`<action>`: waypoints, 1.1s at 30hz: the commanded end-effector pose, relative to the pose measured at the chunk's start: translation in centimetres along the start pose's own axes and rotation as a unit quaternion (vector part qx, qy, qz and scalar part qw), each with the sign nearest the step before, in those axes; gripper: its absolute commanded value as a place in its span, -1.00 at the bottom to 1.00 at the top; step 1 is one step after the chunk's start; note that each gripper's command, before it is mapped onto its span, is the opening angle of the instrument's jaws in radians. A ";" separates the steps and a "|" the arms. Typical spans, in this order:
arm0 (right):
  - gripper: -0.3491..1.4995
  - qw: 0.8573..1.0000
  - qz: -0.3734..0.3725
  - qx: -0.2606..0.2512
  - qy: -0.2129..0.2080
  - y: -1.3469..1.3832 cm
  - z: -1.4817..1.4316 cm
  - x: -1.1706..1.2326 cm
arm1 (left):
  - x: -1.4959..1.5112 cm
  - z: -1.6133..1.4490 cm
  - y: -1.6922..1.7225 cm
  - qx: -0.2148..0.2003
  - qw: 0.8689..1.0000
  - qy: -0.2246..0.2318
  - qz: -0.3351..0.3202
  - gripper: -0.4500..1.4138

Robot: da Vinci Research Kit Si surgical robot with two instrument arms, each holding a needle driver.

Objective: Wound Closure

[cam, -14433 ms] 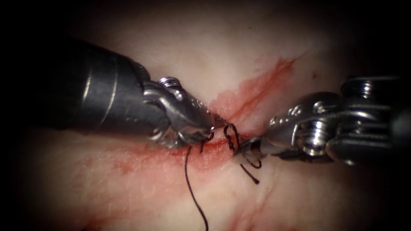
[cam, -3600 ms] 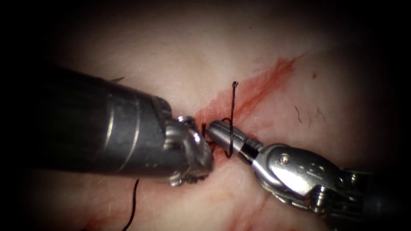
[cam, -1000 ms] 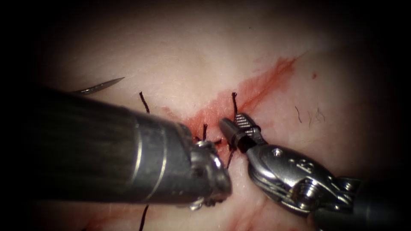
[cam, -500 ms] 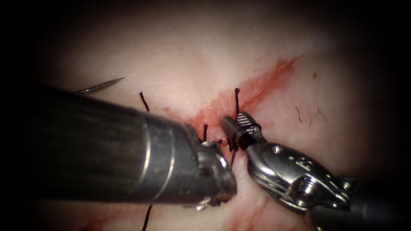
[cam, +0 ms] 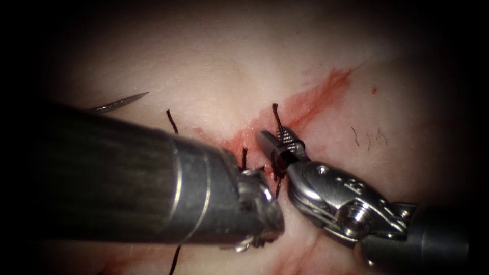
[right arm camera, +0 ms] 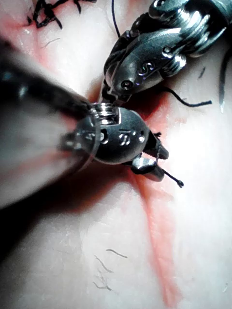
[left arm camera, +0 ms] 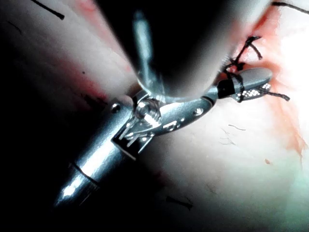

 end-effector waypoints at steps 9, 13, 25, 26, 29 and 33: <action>-1.00 0.999 0.011 0.039 -0.022 0.03 -0.01 0.02 | 0.01 -0.02 -0.07 -0.005 1.000 0.000 0.003 -1.00; -1.00 0.998 0.013 0.062 -0.028 0.05 -0.21 0.05 | -0.04 -0.25 -0.40 -0.004 1.000 -0.001 -0.026 -1.00; -1.00 0.976 -0.067 0.204 -0.028 0.04 -0.36 -0.07 | 0.35 -0.09 -1.65 0.073 0.994 -0.005 -0.083 -1.00; -1.00 0.974 -0.073 0.213 -0.030 0.04 -0.37 -0.06 | 0.38 0.00 -1.68 0.072 0.994 -0.010 -0.084 -1.00; -1.00 0.962 -0.123 0.243 -0.019 0.05 -0.36 -0.11 | 0.51 0.27 -1.76 0.082 0.992 -0.020 -0.092 -1.00; -1.00 0.935 -0.201 0.292 -0.010 0.18 -0.40 -0.24 | 0.79 0.66 -1.78 0.102 0.989 -0.028 -0.104 -1.00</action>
